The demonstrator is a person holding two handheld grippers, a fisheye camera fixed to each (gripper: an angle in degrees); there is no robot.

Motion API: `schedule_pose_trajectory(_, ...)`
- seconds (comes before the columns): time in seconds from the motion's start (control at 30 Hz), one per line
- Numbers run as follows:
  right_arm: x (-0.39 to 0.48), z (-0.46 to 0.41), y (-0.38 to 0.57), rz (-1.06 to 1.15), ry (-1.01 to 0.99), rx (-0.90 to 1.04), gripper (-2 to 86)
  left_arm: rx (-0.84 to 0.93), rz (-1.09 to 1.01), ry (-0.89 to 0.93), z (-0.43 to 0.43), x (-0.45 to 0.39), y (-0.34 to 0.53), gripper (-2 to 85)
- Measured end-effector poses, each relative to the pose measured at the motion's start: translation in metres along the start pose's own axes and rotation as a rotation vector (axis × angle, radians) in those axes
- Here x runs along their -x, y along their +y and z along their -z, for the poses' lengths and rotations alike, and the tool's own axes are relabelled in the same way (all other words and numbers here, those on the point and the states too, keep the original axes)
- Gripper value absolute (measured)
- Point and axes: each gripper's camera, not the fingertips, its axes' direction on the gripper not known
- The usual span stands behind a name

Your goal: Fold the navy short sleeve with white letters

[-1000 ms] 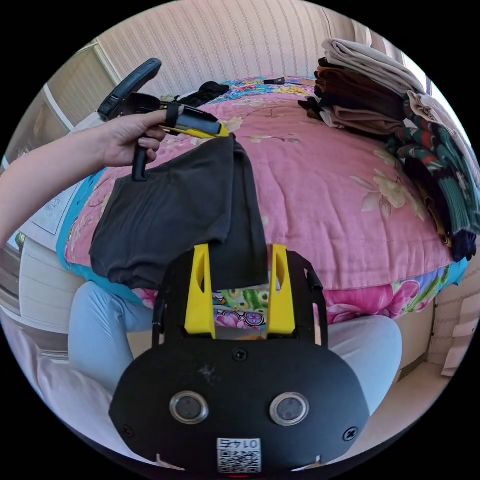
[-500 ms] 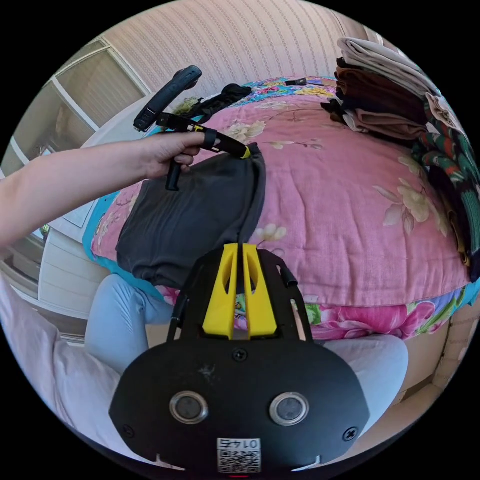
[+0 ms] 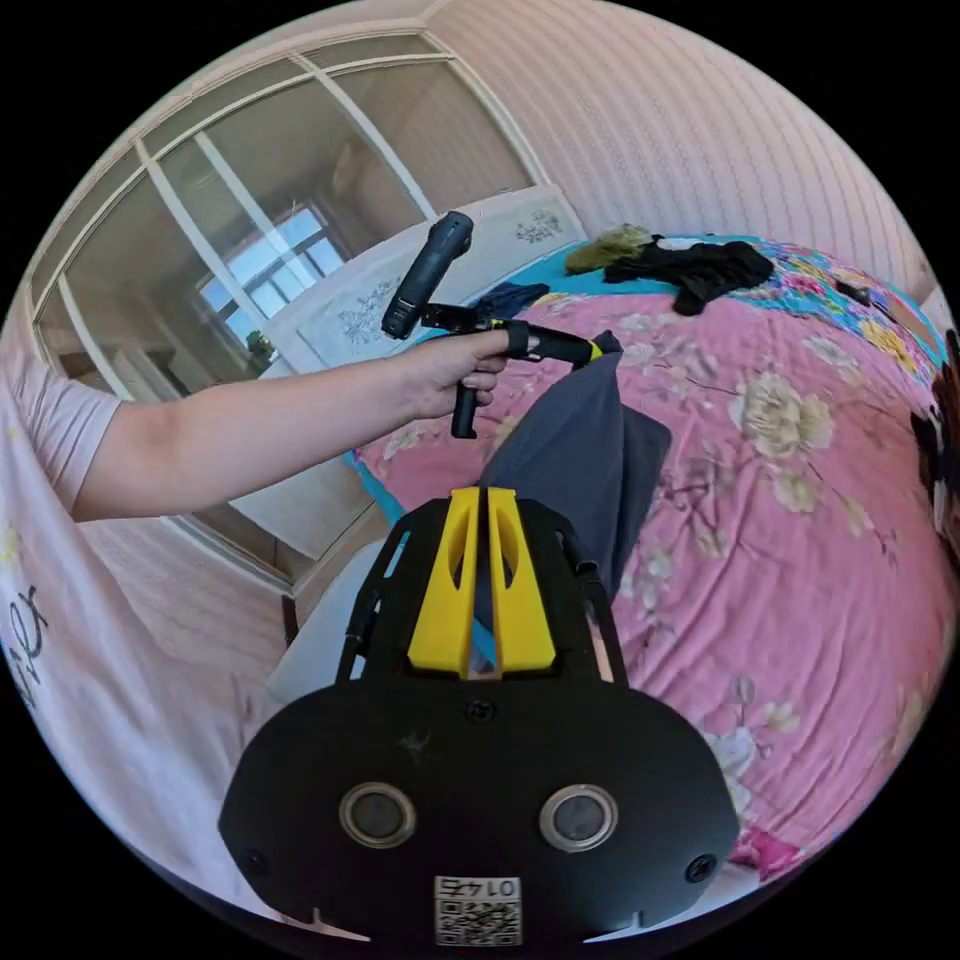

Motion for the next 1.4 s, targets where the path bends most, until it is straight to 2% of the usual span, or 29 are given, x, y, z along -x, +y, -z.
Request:
schedule_pose_trajectory(0.1, 0.026, -0.069, -0.028, 0.063, -0.045, 0.135, 4.6, 0.025, 0.147, -0.051, 0.006, 0.050, 0.033, 5.5)
schedule_pose_trajectory(0.17, 0.047, -0.105, -0.038, 0.146, -0.105, 0.229, 7.6, 0.045, 0.268, -0.005, 0.015, 0.079, 0.060, 6.0)
schedule_pose_trajectory(0.3, 0.068, -0.115, -0.041, 0.254, -0.112, 0.222, 7.7, -0.030, 0.294, 0.049, 0.048, 0.091, 0.106, 5.3)
schedule_pose_trajectory(0.47, 0.023, -0.134, -0.071, 0.207, 0.071, 0.229, 6.9, 0.042, 0.292, 0.138, 0.078, 0.071, 0.178, 5.1)
schedule_pose_trajectory(0.63, -0.035, -0.169, -0.130, 0.148, 0.351, 0.250, 7.2, 0.107, 0.264, 0.060, 0.085, 0.053, 0.213, 6.0)
schedule_pose_trajectory(0.8, -0.083, -0.236, -0.175, 0.073, 0.492, 0.375, 9.9, 0.209, 0.202, -0.006, 0.074, 0.046, 0.223, 6.0)
schedule_pose_trajectory(0.93, -0.101, -0.283, -0.185, 0.051, 0.417, 0.515, 3.6, 0.188, 0.211, 0.011, 0.085, 0.050, 0.238, 3.6)
schedule_pose_trajectory(1.07, -0.121, -0.278, -0.200, -0.001, 0.453, 0.440, 0.9, 0.166, 0.213, 0.021, 0.104, 0.053, 0.254, 0.0)
schedule_pose_trajectory(1.23, -0.161, -0.297, -0.204, -0.174, 0.365, 0.506, 1.3, 0.166, 0.216, 0.046, 0.114, 0.058, 0.269, 0.0)
schedule_pose_trajectory(1.4, -0.135, -0.297, -0.239, -0.006, 0.420, 0.425, 3.6, 0.166, 0.280, 0.063, 0.144, 0.064, 0.280, 3.2)
